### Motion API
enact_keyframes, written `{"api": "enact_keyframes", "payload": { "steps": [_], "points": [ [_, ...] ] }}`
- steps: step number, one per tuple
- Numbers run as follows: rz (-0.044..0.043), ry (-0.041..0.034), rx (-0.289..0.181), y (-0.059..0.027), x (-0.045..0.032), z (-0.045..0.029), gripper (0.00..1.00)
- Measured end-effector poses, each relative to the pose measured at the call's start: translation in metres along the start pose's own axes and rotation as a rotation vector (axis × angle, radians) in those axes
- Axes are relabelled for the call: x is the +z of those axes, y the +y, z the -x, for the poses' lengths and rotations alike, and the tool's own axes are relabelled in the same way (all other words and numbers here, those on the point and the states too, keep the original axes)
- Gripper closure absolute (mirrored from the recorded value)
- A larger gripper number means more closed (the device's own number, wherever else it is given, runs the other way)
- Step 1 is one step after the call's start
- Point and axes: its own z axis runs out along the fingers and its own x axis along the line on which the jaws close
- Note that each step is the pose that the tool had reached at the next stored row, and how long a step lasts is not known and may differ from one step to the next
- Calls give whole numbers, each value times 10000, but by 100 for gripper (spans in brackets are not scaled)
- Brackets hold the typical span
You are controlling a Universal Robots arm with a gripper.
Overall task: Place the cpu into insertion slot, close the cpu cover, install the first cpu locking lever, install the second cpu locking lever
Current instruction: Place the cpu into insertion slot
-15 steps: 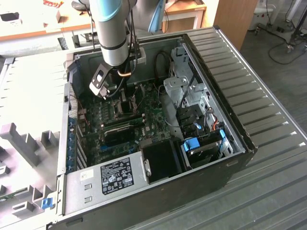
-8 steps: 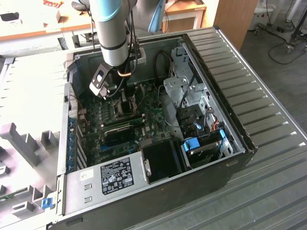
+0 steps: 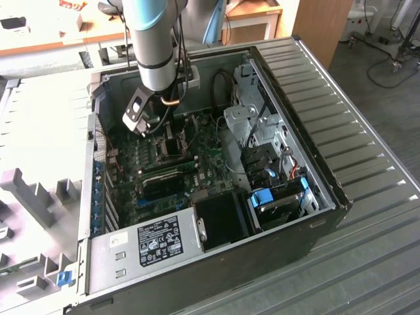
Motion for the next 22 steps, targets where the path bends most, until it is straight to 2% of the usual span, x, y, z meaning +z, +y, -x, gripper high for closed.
{"api": "enact_keyframes", "payload": {
  "steps": [1, 2, 9, 15, 22],
  "points": [
    [0, -5, 0, 0, 0, 1, 45],
    [-1, -10, 0, 0, -2, 2, 39],
    [-7, -17, 0, -1, -12, 3, 39],
    [-6, -16, 0, 4, -88, 1, 39],
    [-7, -17, 0, 12, -220, -2, 39]
  ]
}}
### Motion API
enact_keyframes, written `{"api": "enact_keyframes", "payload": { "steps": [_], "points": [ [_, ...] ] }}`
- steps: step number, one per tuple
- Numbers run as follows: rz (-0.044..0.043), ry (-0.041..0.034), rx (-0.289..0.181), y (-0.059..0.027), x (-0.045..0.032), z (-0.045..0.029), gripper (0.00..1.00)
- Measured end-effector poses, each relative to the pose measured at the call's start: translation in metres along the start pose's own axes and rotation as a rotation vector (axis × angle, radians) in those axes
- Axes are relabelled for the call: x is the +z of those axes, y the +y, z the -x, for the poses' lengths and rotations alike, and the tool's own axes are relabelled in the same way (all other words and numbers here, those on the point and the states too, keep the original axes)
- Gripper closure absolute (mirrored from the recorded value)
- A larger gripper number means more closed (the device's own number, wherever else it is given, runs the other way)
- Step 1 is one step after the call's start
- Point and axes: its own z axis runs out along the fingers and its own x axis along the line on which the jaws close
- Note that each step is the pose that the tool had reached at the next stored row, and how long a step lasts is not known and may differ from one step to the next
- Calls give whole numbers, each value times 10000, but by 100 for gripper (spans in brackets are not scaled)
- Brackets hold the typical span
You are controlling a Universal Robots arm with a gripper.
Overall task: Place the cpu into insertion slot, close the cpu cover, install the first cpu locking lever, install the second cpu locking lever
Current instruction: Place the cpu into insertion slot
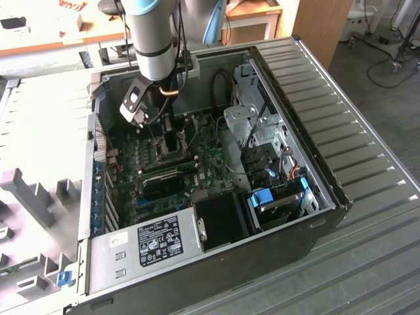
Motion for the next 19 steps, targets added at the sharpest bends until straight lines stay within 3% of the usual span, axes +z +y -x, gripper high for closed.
{"api": "enact_keyframes", "payload": {
  "steps": [13, 15, 18, 19],
  "points": [
    [1, 1, 0, 1, -17, 0, 40],
    [0, 0, 0, 1, -18, 0, 53],
    [1, 0, 0, 1, -20, -1, 59],
    [0, 0, 0, 1, -20, -1, 71]
  ]
}}
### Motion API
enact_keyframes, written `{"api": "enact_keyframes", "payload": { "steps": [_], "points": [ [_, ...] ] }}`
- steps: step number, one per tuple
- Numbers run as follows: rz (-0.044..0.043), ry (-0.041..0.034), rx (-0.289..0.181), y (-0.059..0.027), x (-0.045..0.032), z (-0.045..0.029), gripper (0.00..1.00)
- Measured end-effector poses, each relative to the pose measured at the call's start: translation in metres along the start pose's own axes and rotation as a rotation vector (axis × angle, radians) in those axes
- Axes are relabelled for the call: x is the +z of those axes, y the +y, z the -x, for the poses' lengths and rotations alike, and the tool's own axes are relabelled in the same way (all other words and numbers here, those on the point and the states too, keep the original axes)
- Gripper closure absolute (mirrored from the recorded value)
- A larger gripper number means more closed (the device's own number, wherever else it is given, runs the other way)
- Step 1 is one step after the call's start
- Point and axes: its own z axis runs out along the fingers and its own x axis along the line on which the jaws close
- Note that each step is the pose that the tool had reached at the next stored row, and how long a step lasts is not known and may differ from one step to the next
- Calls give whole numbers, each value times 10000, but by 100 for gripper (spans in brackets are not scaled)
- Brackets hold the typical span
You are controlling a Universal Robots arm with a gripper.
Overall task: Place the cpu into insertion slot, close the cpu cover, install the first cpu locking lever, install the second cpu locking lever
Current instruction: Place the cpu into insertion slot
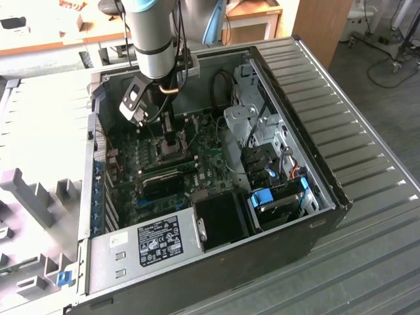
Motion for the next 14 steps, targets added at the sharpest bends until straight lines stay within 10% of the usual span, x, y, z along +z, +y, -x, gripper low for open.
{"api": "enact_keyframes", "payload": {
  "steps": [6, 14],
  "points": [
    [0, 0, 0, 0, -2, 0, 90],
    [-24, -3, -1, 0, -6, 0, 90]
  ]
}}
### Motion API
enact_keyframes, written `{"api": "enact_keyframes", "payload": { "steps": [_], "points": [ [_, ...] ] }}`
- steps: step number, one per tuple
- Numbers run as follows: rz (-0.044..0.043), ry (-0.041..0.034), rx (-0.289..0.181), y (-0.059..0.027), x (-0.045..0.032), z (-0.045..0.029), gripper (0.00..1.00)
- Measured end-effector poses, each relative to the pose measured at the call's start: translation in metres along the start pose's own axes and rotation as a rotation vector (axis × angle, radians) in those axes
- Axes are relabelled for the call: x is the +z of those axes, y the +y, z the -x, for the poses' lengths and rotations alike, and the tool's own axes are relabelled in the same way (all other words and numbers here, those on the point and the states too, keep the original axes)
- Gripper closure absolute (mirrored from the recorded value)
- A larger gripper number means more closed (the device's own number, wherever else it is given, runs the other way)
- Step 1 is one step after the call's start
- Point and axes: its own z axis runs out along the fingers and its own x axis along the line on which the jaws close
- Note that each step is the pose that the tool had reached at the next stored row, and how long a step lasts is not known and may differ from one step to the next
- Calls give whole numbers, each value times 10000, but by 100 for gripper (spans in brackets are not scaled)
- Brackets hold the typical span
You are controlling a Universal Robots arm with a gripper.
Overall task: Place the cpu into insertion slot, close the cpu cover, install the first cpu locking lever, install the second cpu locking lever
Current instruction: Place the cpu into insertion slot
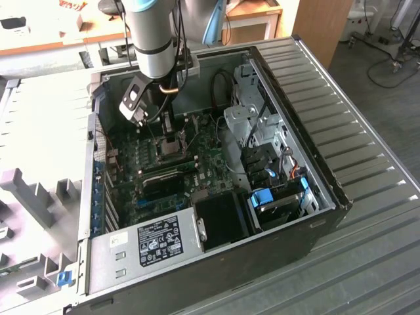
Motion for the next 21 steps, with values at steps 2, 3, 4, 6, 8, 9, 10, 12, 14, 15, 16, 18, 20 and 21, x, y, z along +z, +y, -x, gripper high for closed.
{"api": "enact_keyframes", "payload": {
  "steps": [2, 3, 4, 6, 8, 9, 10, 12, 14, 15, 16, 18, 20, 21],
  "points": [
    [-3, 0, 2, 0, 0, 0, 90],
    [-4, 1, 2, 0, 1, 0, 90],
    [-4, 2, 2, 0, 1, 0, 90],
    [-7, 2, 2, 0, 1, 0, 90],
    [-5, 6, 1, 0, 8, -1, 90],
    [-6, 4, 1, -1, 15, 0, 90],
    [-7, 1, 0, -3, 24, 0, 90],
    [-6, 2, 2, -10, 42, 0, 90],
    [-6, 2, 0, -13, 53, 1, 90],
    [-8, -1, -1, -14, 53, 1, 90],
    [-9, -2, 0, -14, 53, 1, 90],
    [-7, -2, 1, -14, 54, 1, 90],
    [-7, -2, 1, -14, 54, 1, 90],
    [-7, -2, 1, -14, 54, 1, 90]
  ]
}}
